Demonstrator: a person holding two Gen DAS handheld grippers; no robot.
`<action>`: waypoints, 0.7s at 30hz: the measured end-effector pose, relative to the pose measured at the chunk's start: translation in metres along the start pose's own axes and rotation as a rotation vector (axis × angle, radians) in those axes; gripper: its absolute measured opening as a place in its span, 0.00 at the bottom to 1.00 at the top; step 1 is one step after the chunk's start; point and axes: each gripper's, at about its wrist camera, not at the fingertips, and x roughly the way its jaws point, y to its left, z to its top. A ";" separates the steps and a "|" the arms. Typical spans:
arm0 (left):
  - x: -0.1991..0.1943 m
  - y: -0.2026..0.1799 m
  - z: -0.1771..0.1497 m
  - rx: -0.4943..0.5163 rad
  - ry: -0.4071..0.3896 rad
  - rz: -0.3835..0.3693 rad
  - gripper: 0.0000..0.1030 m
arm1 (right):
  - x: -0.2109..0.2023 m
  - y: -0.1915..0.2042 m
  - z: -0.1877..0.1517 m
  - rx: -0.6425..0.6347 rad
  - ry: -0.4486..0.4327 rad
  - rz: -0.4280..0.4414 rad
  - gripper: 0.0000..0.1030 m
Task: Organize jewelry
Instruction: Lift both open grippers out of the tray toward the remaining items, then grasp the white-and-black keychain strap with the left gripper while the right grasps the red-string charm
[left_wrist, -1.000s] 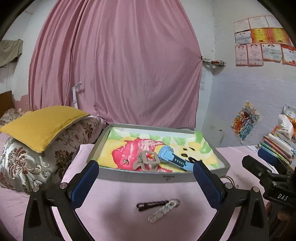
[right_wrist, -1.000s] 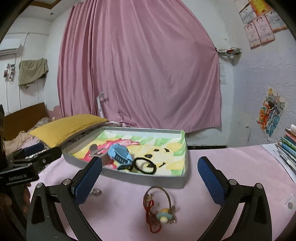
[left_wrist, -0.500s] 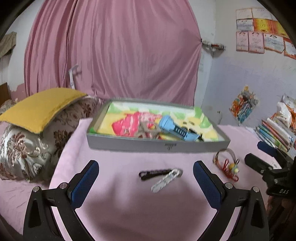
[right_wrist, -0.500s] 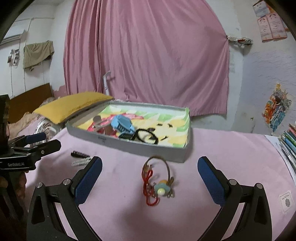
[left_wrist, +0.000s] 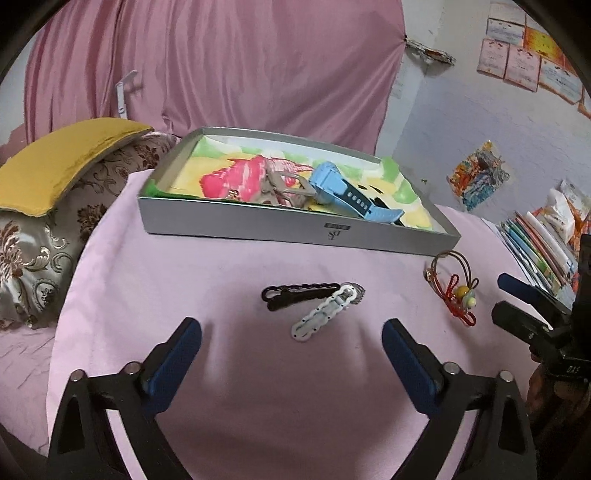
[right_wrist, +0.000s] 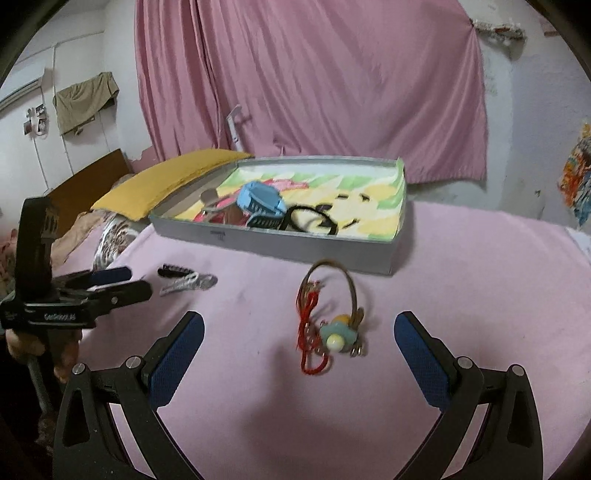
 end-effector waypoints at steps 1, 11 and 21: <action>0.001 -0.001 0.000 0.008 0.006 -0.005 0.86 | 0.001 0.000 -0.002 0.002 0.011 0.003 0.98; 0.013 -0.008 0.004 0.050 0.060 -0.035 0.61 | 0.016 0.004 -0.018 0.038 0.109 0.058 0.71; 0.021 -0.014 0.012 0.098 0.084 -0.041 0.50 | 0.028 0.007 -0.008 0.032 0.142 0.032 0.46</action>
